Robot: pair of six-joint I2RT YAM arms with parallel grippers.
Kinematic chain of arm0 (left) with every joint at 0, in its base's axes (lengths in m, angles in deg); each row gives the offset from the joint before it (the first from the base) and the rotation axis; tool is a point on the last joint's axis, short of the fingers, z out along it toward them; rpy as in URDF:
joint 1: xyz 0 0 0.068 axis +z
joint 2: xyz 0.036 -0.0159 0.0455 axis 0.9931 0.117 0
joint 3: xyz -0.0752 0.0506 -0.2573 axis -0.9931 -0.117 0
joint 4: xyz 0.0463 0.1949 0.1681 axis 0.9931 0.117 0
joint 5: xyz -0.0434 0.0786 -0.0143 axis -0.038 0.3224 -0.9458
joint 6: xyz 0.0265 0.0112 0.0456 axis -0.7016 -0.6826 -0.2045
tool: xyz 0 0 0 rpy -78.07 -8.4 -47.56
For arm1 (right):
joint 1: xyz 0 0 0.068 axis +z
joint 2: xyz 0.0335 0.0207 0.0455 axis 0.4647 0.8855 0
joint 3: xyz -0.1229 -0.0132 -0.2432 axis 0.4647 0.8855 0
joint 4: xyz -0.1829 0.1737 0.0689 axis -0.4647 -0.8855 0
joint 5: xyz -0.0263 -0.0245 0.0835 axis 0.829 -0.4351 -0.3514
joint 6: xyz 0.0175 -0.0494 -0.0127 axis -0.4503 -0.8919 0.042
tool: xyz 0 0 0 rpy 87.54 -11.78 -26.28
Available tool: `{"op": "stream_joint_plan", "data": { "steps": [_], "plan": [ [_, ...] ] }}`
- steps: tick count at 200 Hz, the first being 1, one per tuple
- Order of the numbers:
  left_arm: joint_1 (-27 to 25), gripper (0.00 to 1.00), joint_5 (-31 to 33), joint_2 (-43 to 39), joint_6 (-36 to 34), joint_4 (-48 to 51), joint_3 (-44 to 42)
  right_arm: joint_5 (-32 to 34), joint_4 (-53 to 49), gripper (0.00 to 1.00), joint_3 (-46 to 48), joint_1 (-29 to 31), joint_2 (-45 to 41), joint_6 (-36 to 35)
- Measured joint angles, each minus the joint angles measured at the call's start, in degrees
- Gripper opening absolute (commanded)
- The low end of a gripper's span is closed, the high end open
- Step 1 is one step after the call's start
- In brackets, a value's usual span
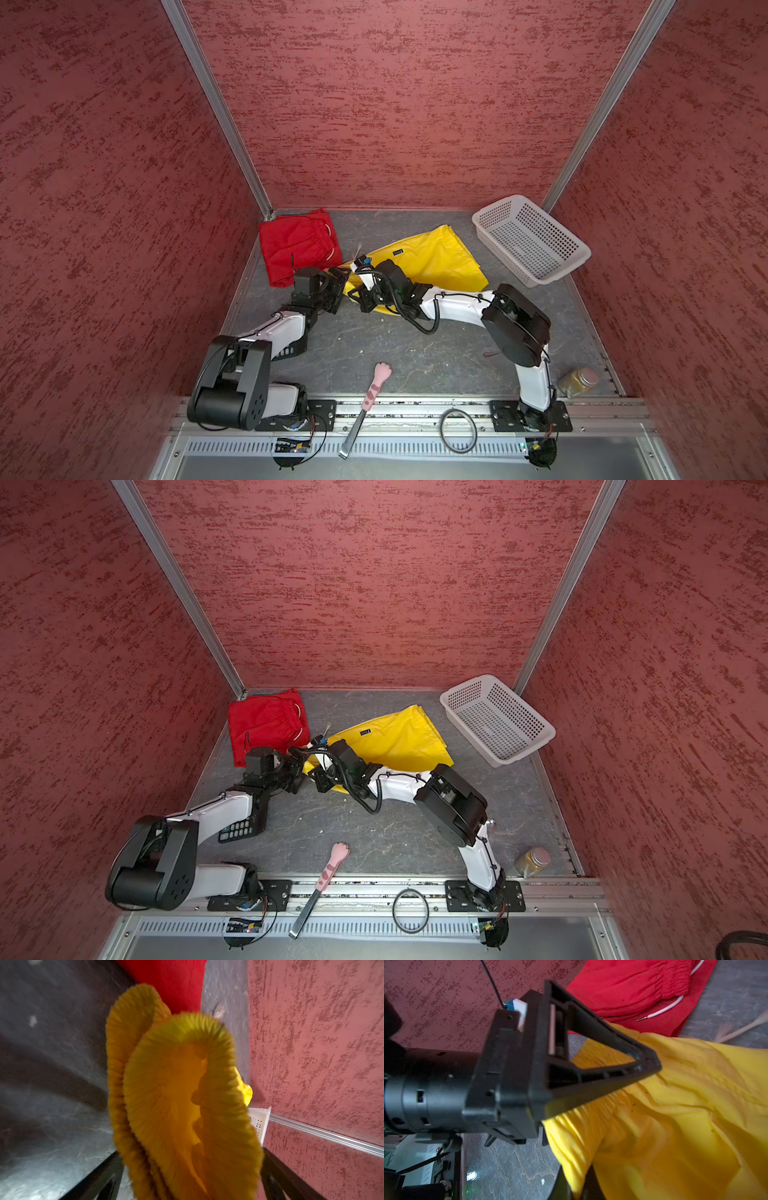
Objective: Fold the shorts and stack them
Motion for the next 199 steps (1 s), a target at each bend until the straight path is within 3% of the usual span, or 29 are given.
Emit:
{"op": "stream_joint_plan", "data": {
  "steps": [10, 22, 49, 67, 106, 138, 173, 184, 199],
  "plan": [
    [-0.2, 0.96, -0.3, 2.0, 0.0, -0.6, 1.3, 0.0, 0.1, 0.00, 0.1, 0.0, 0.0, 0.1],
    [-0.3, 0.81, -0.9, 4.3, -0.2, -1.2, 2.9, 0.0, 0.5, 0.00, 0.5, -0.1, 0.0, 0.4],
    [-0.5, 0.20, -3.5, 9.9, -0.9, -2.9, 6.8, 0.4, 1.6, 0.00, 2.7, -0.5, 0.0, 1.5],
    [-0.6, 0.00, -5.5, 12.5, -1.2, -3.4, 8.1, 1.3, 2.8, 0.08, 4.2, -0.7, 0.0, 2.1],
    [-0.2, 0.00, -6.2, 13.2, -2.4, -2.6, 8.3, 2.5, 3.5, 0.60, 6.5, -0.6, -1.8, 3.1],
    [0.4, 0.00, -5.9, 10.0, -5.6, 3.5, 8.6, 3.8, 3.3, 0.75, 8.3, -1.4, -6.7, 2.9],
    [2.4, 0.00, -5.2, 3.0, -12.0, 15.1, 11.5, 3.8, 3.8, 0.76, 15.6, -9.8, -17.3, 4.4],
    [3.1, 0.00, -4.9, 0.9, -14.1, 18.4, 12.7, 3.8, 3.9, 0.66, 16.9, -14.2, -19.0, 5.5],
    [3.9, 0.00, -4.6, -1.2, -17.0, 22.5, 14.4, 3.5, 3.7, 0.35, 17.1, -19.1, -19.1, 7.0]
  ]
}}
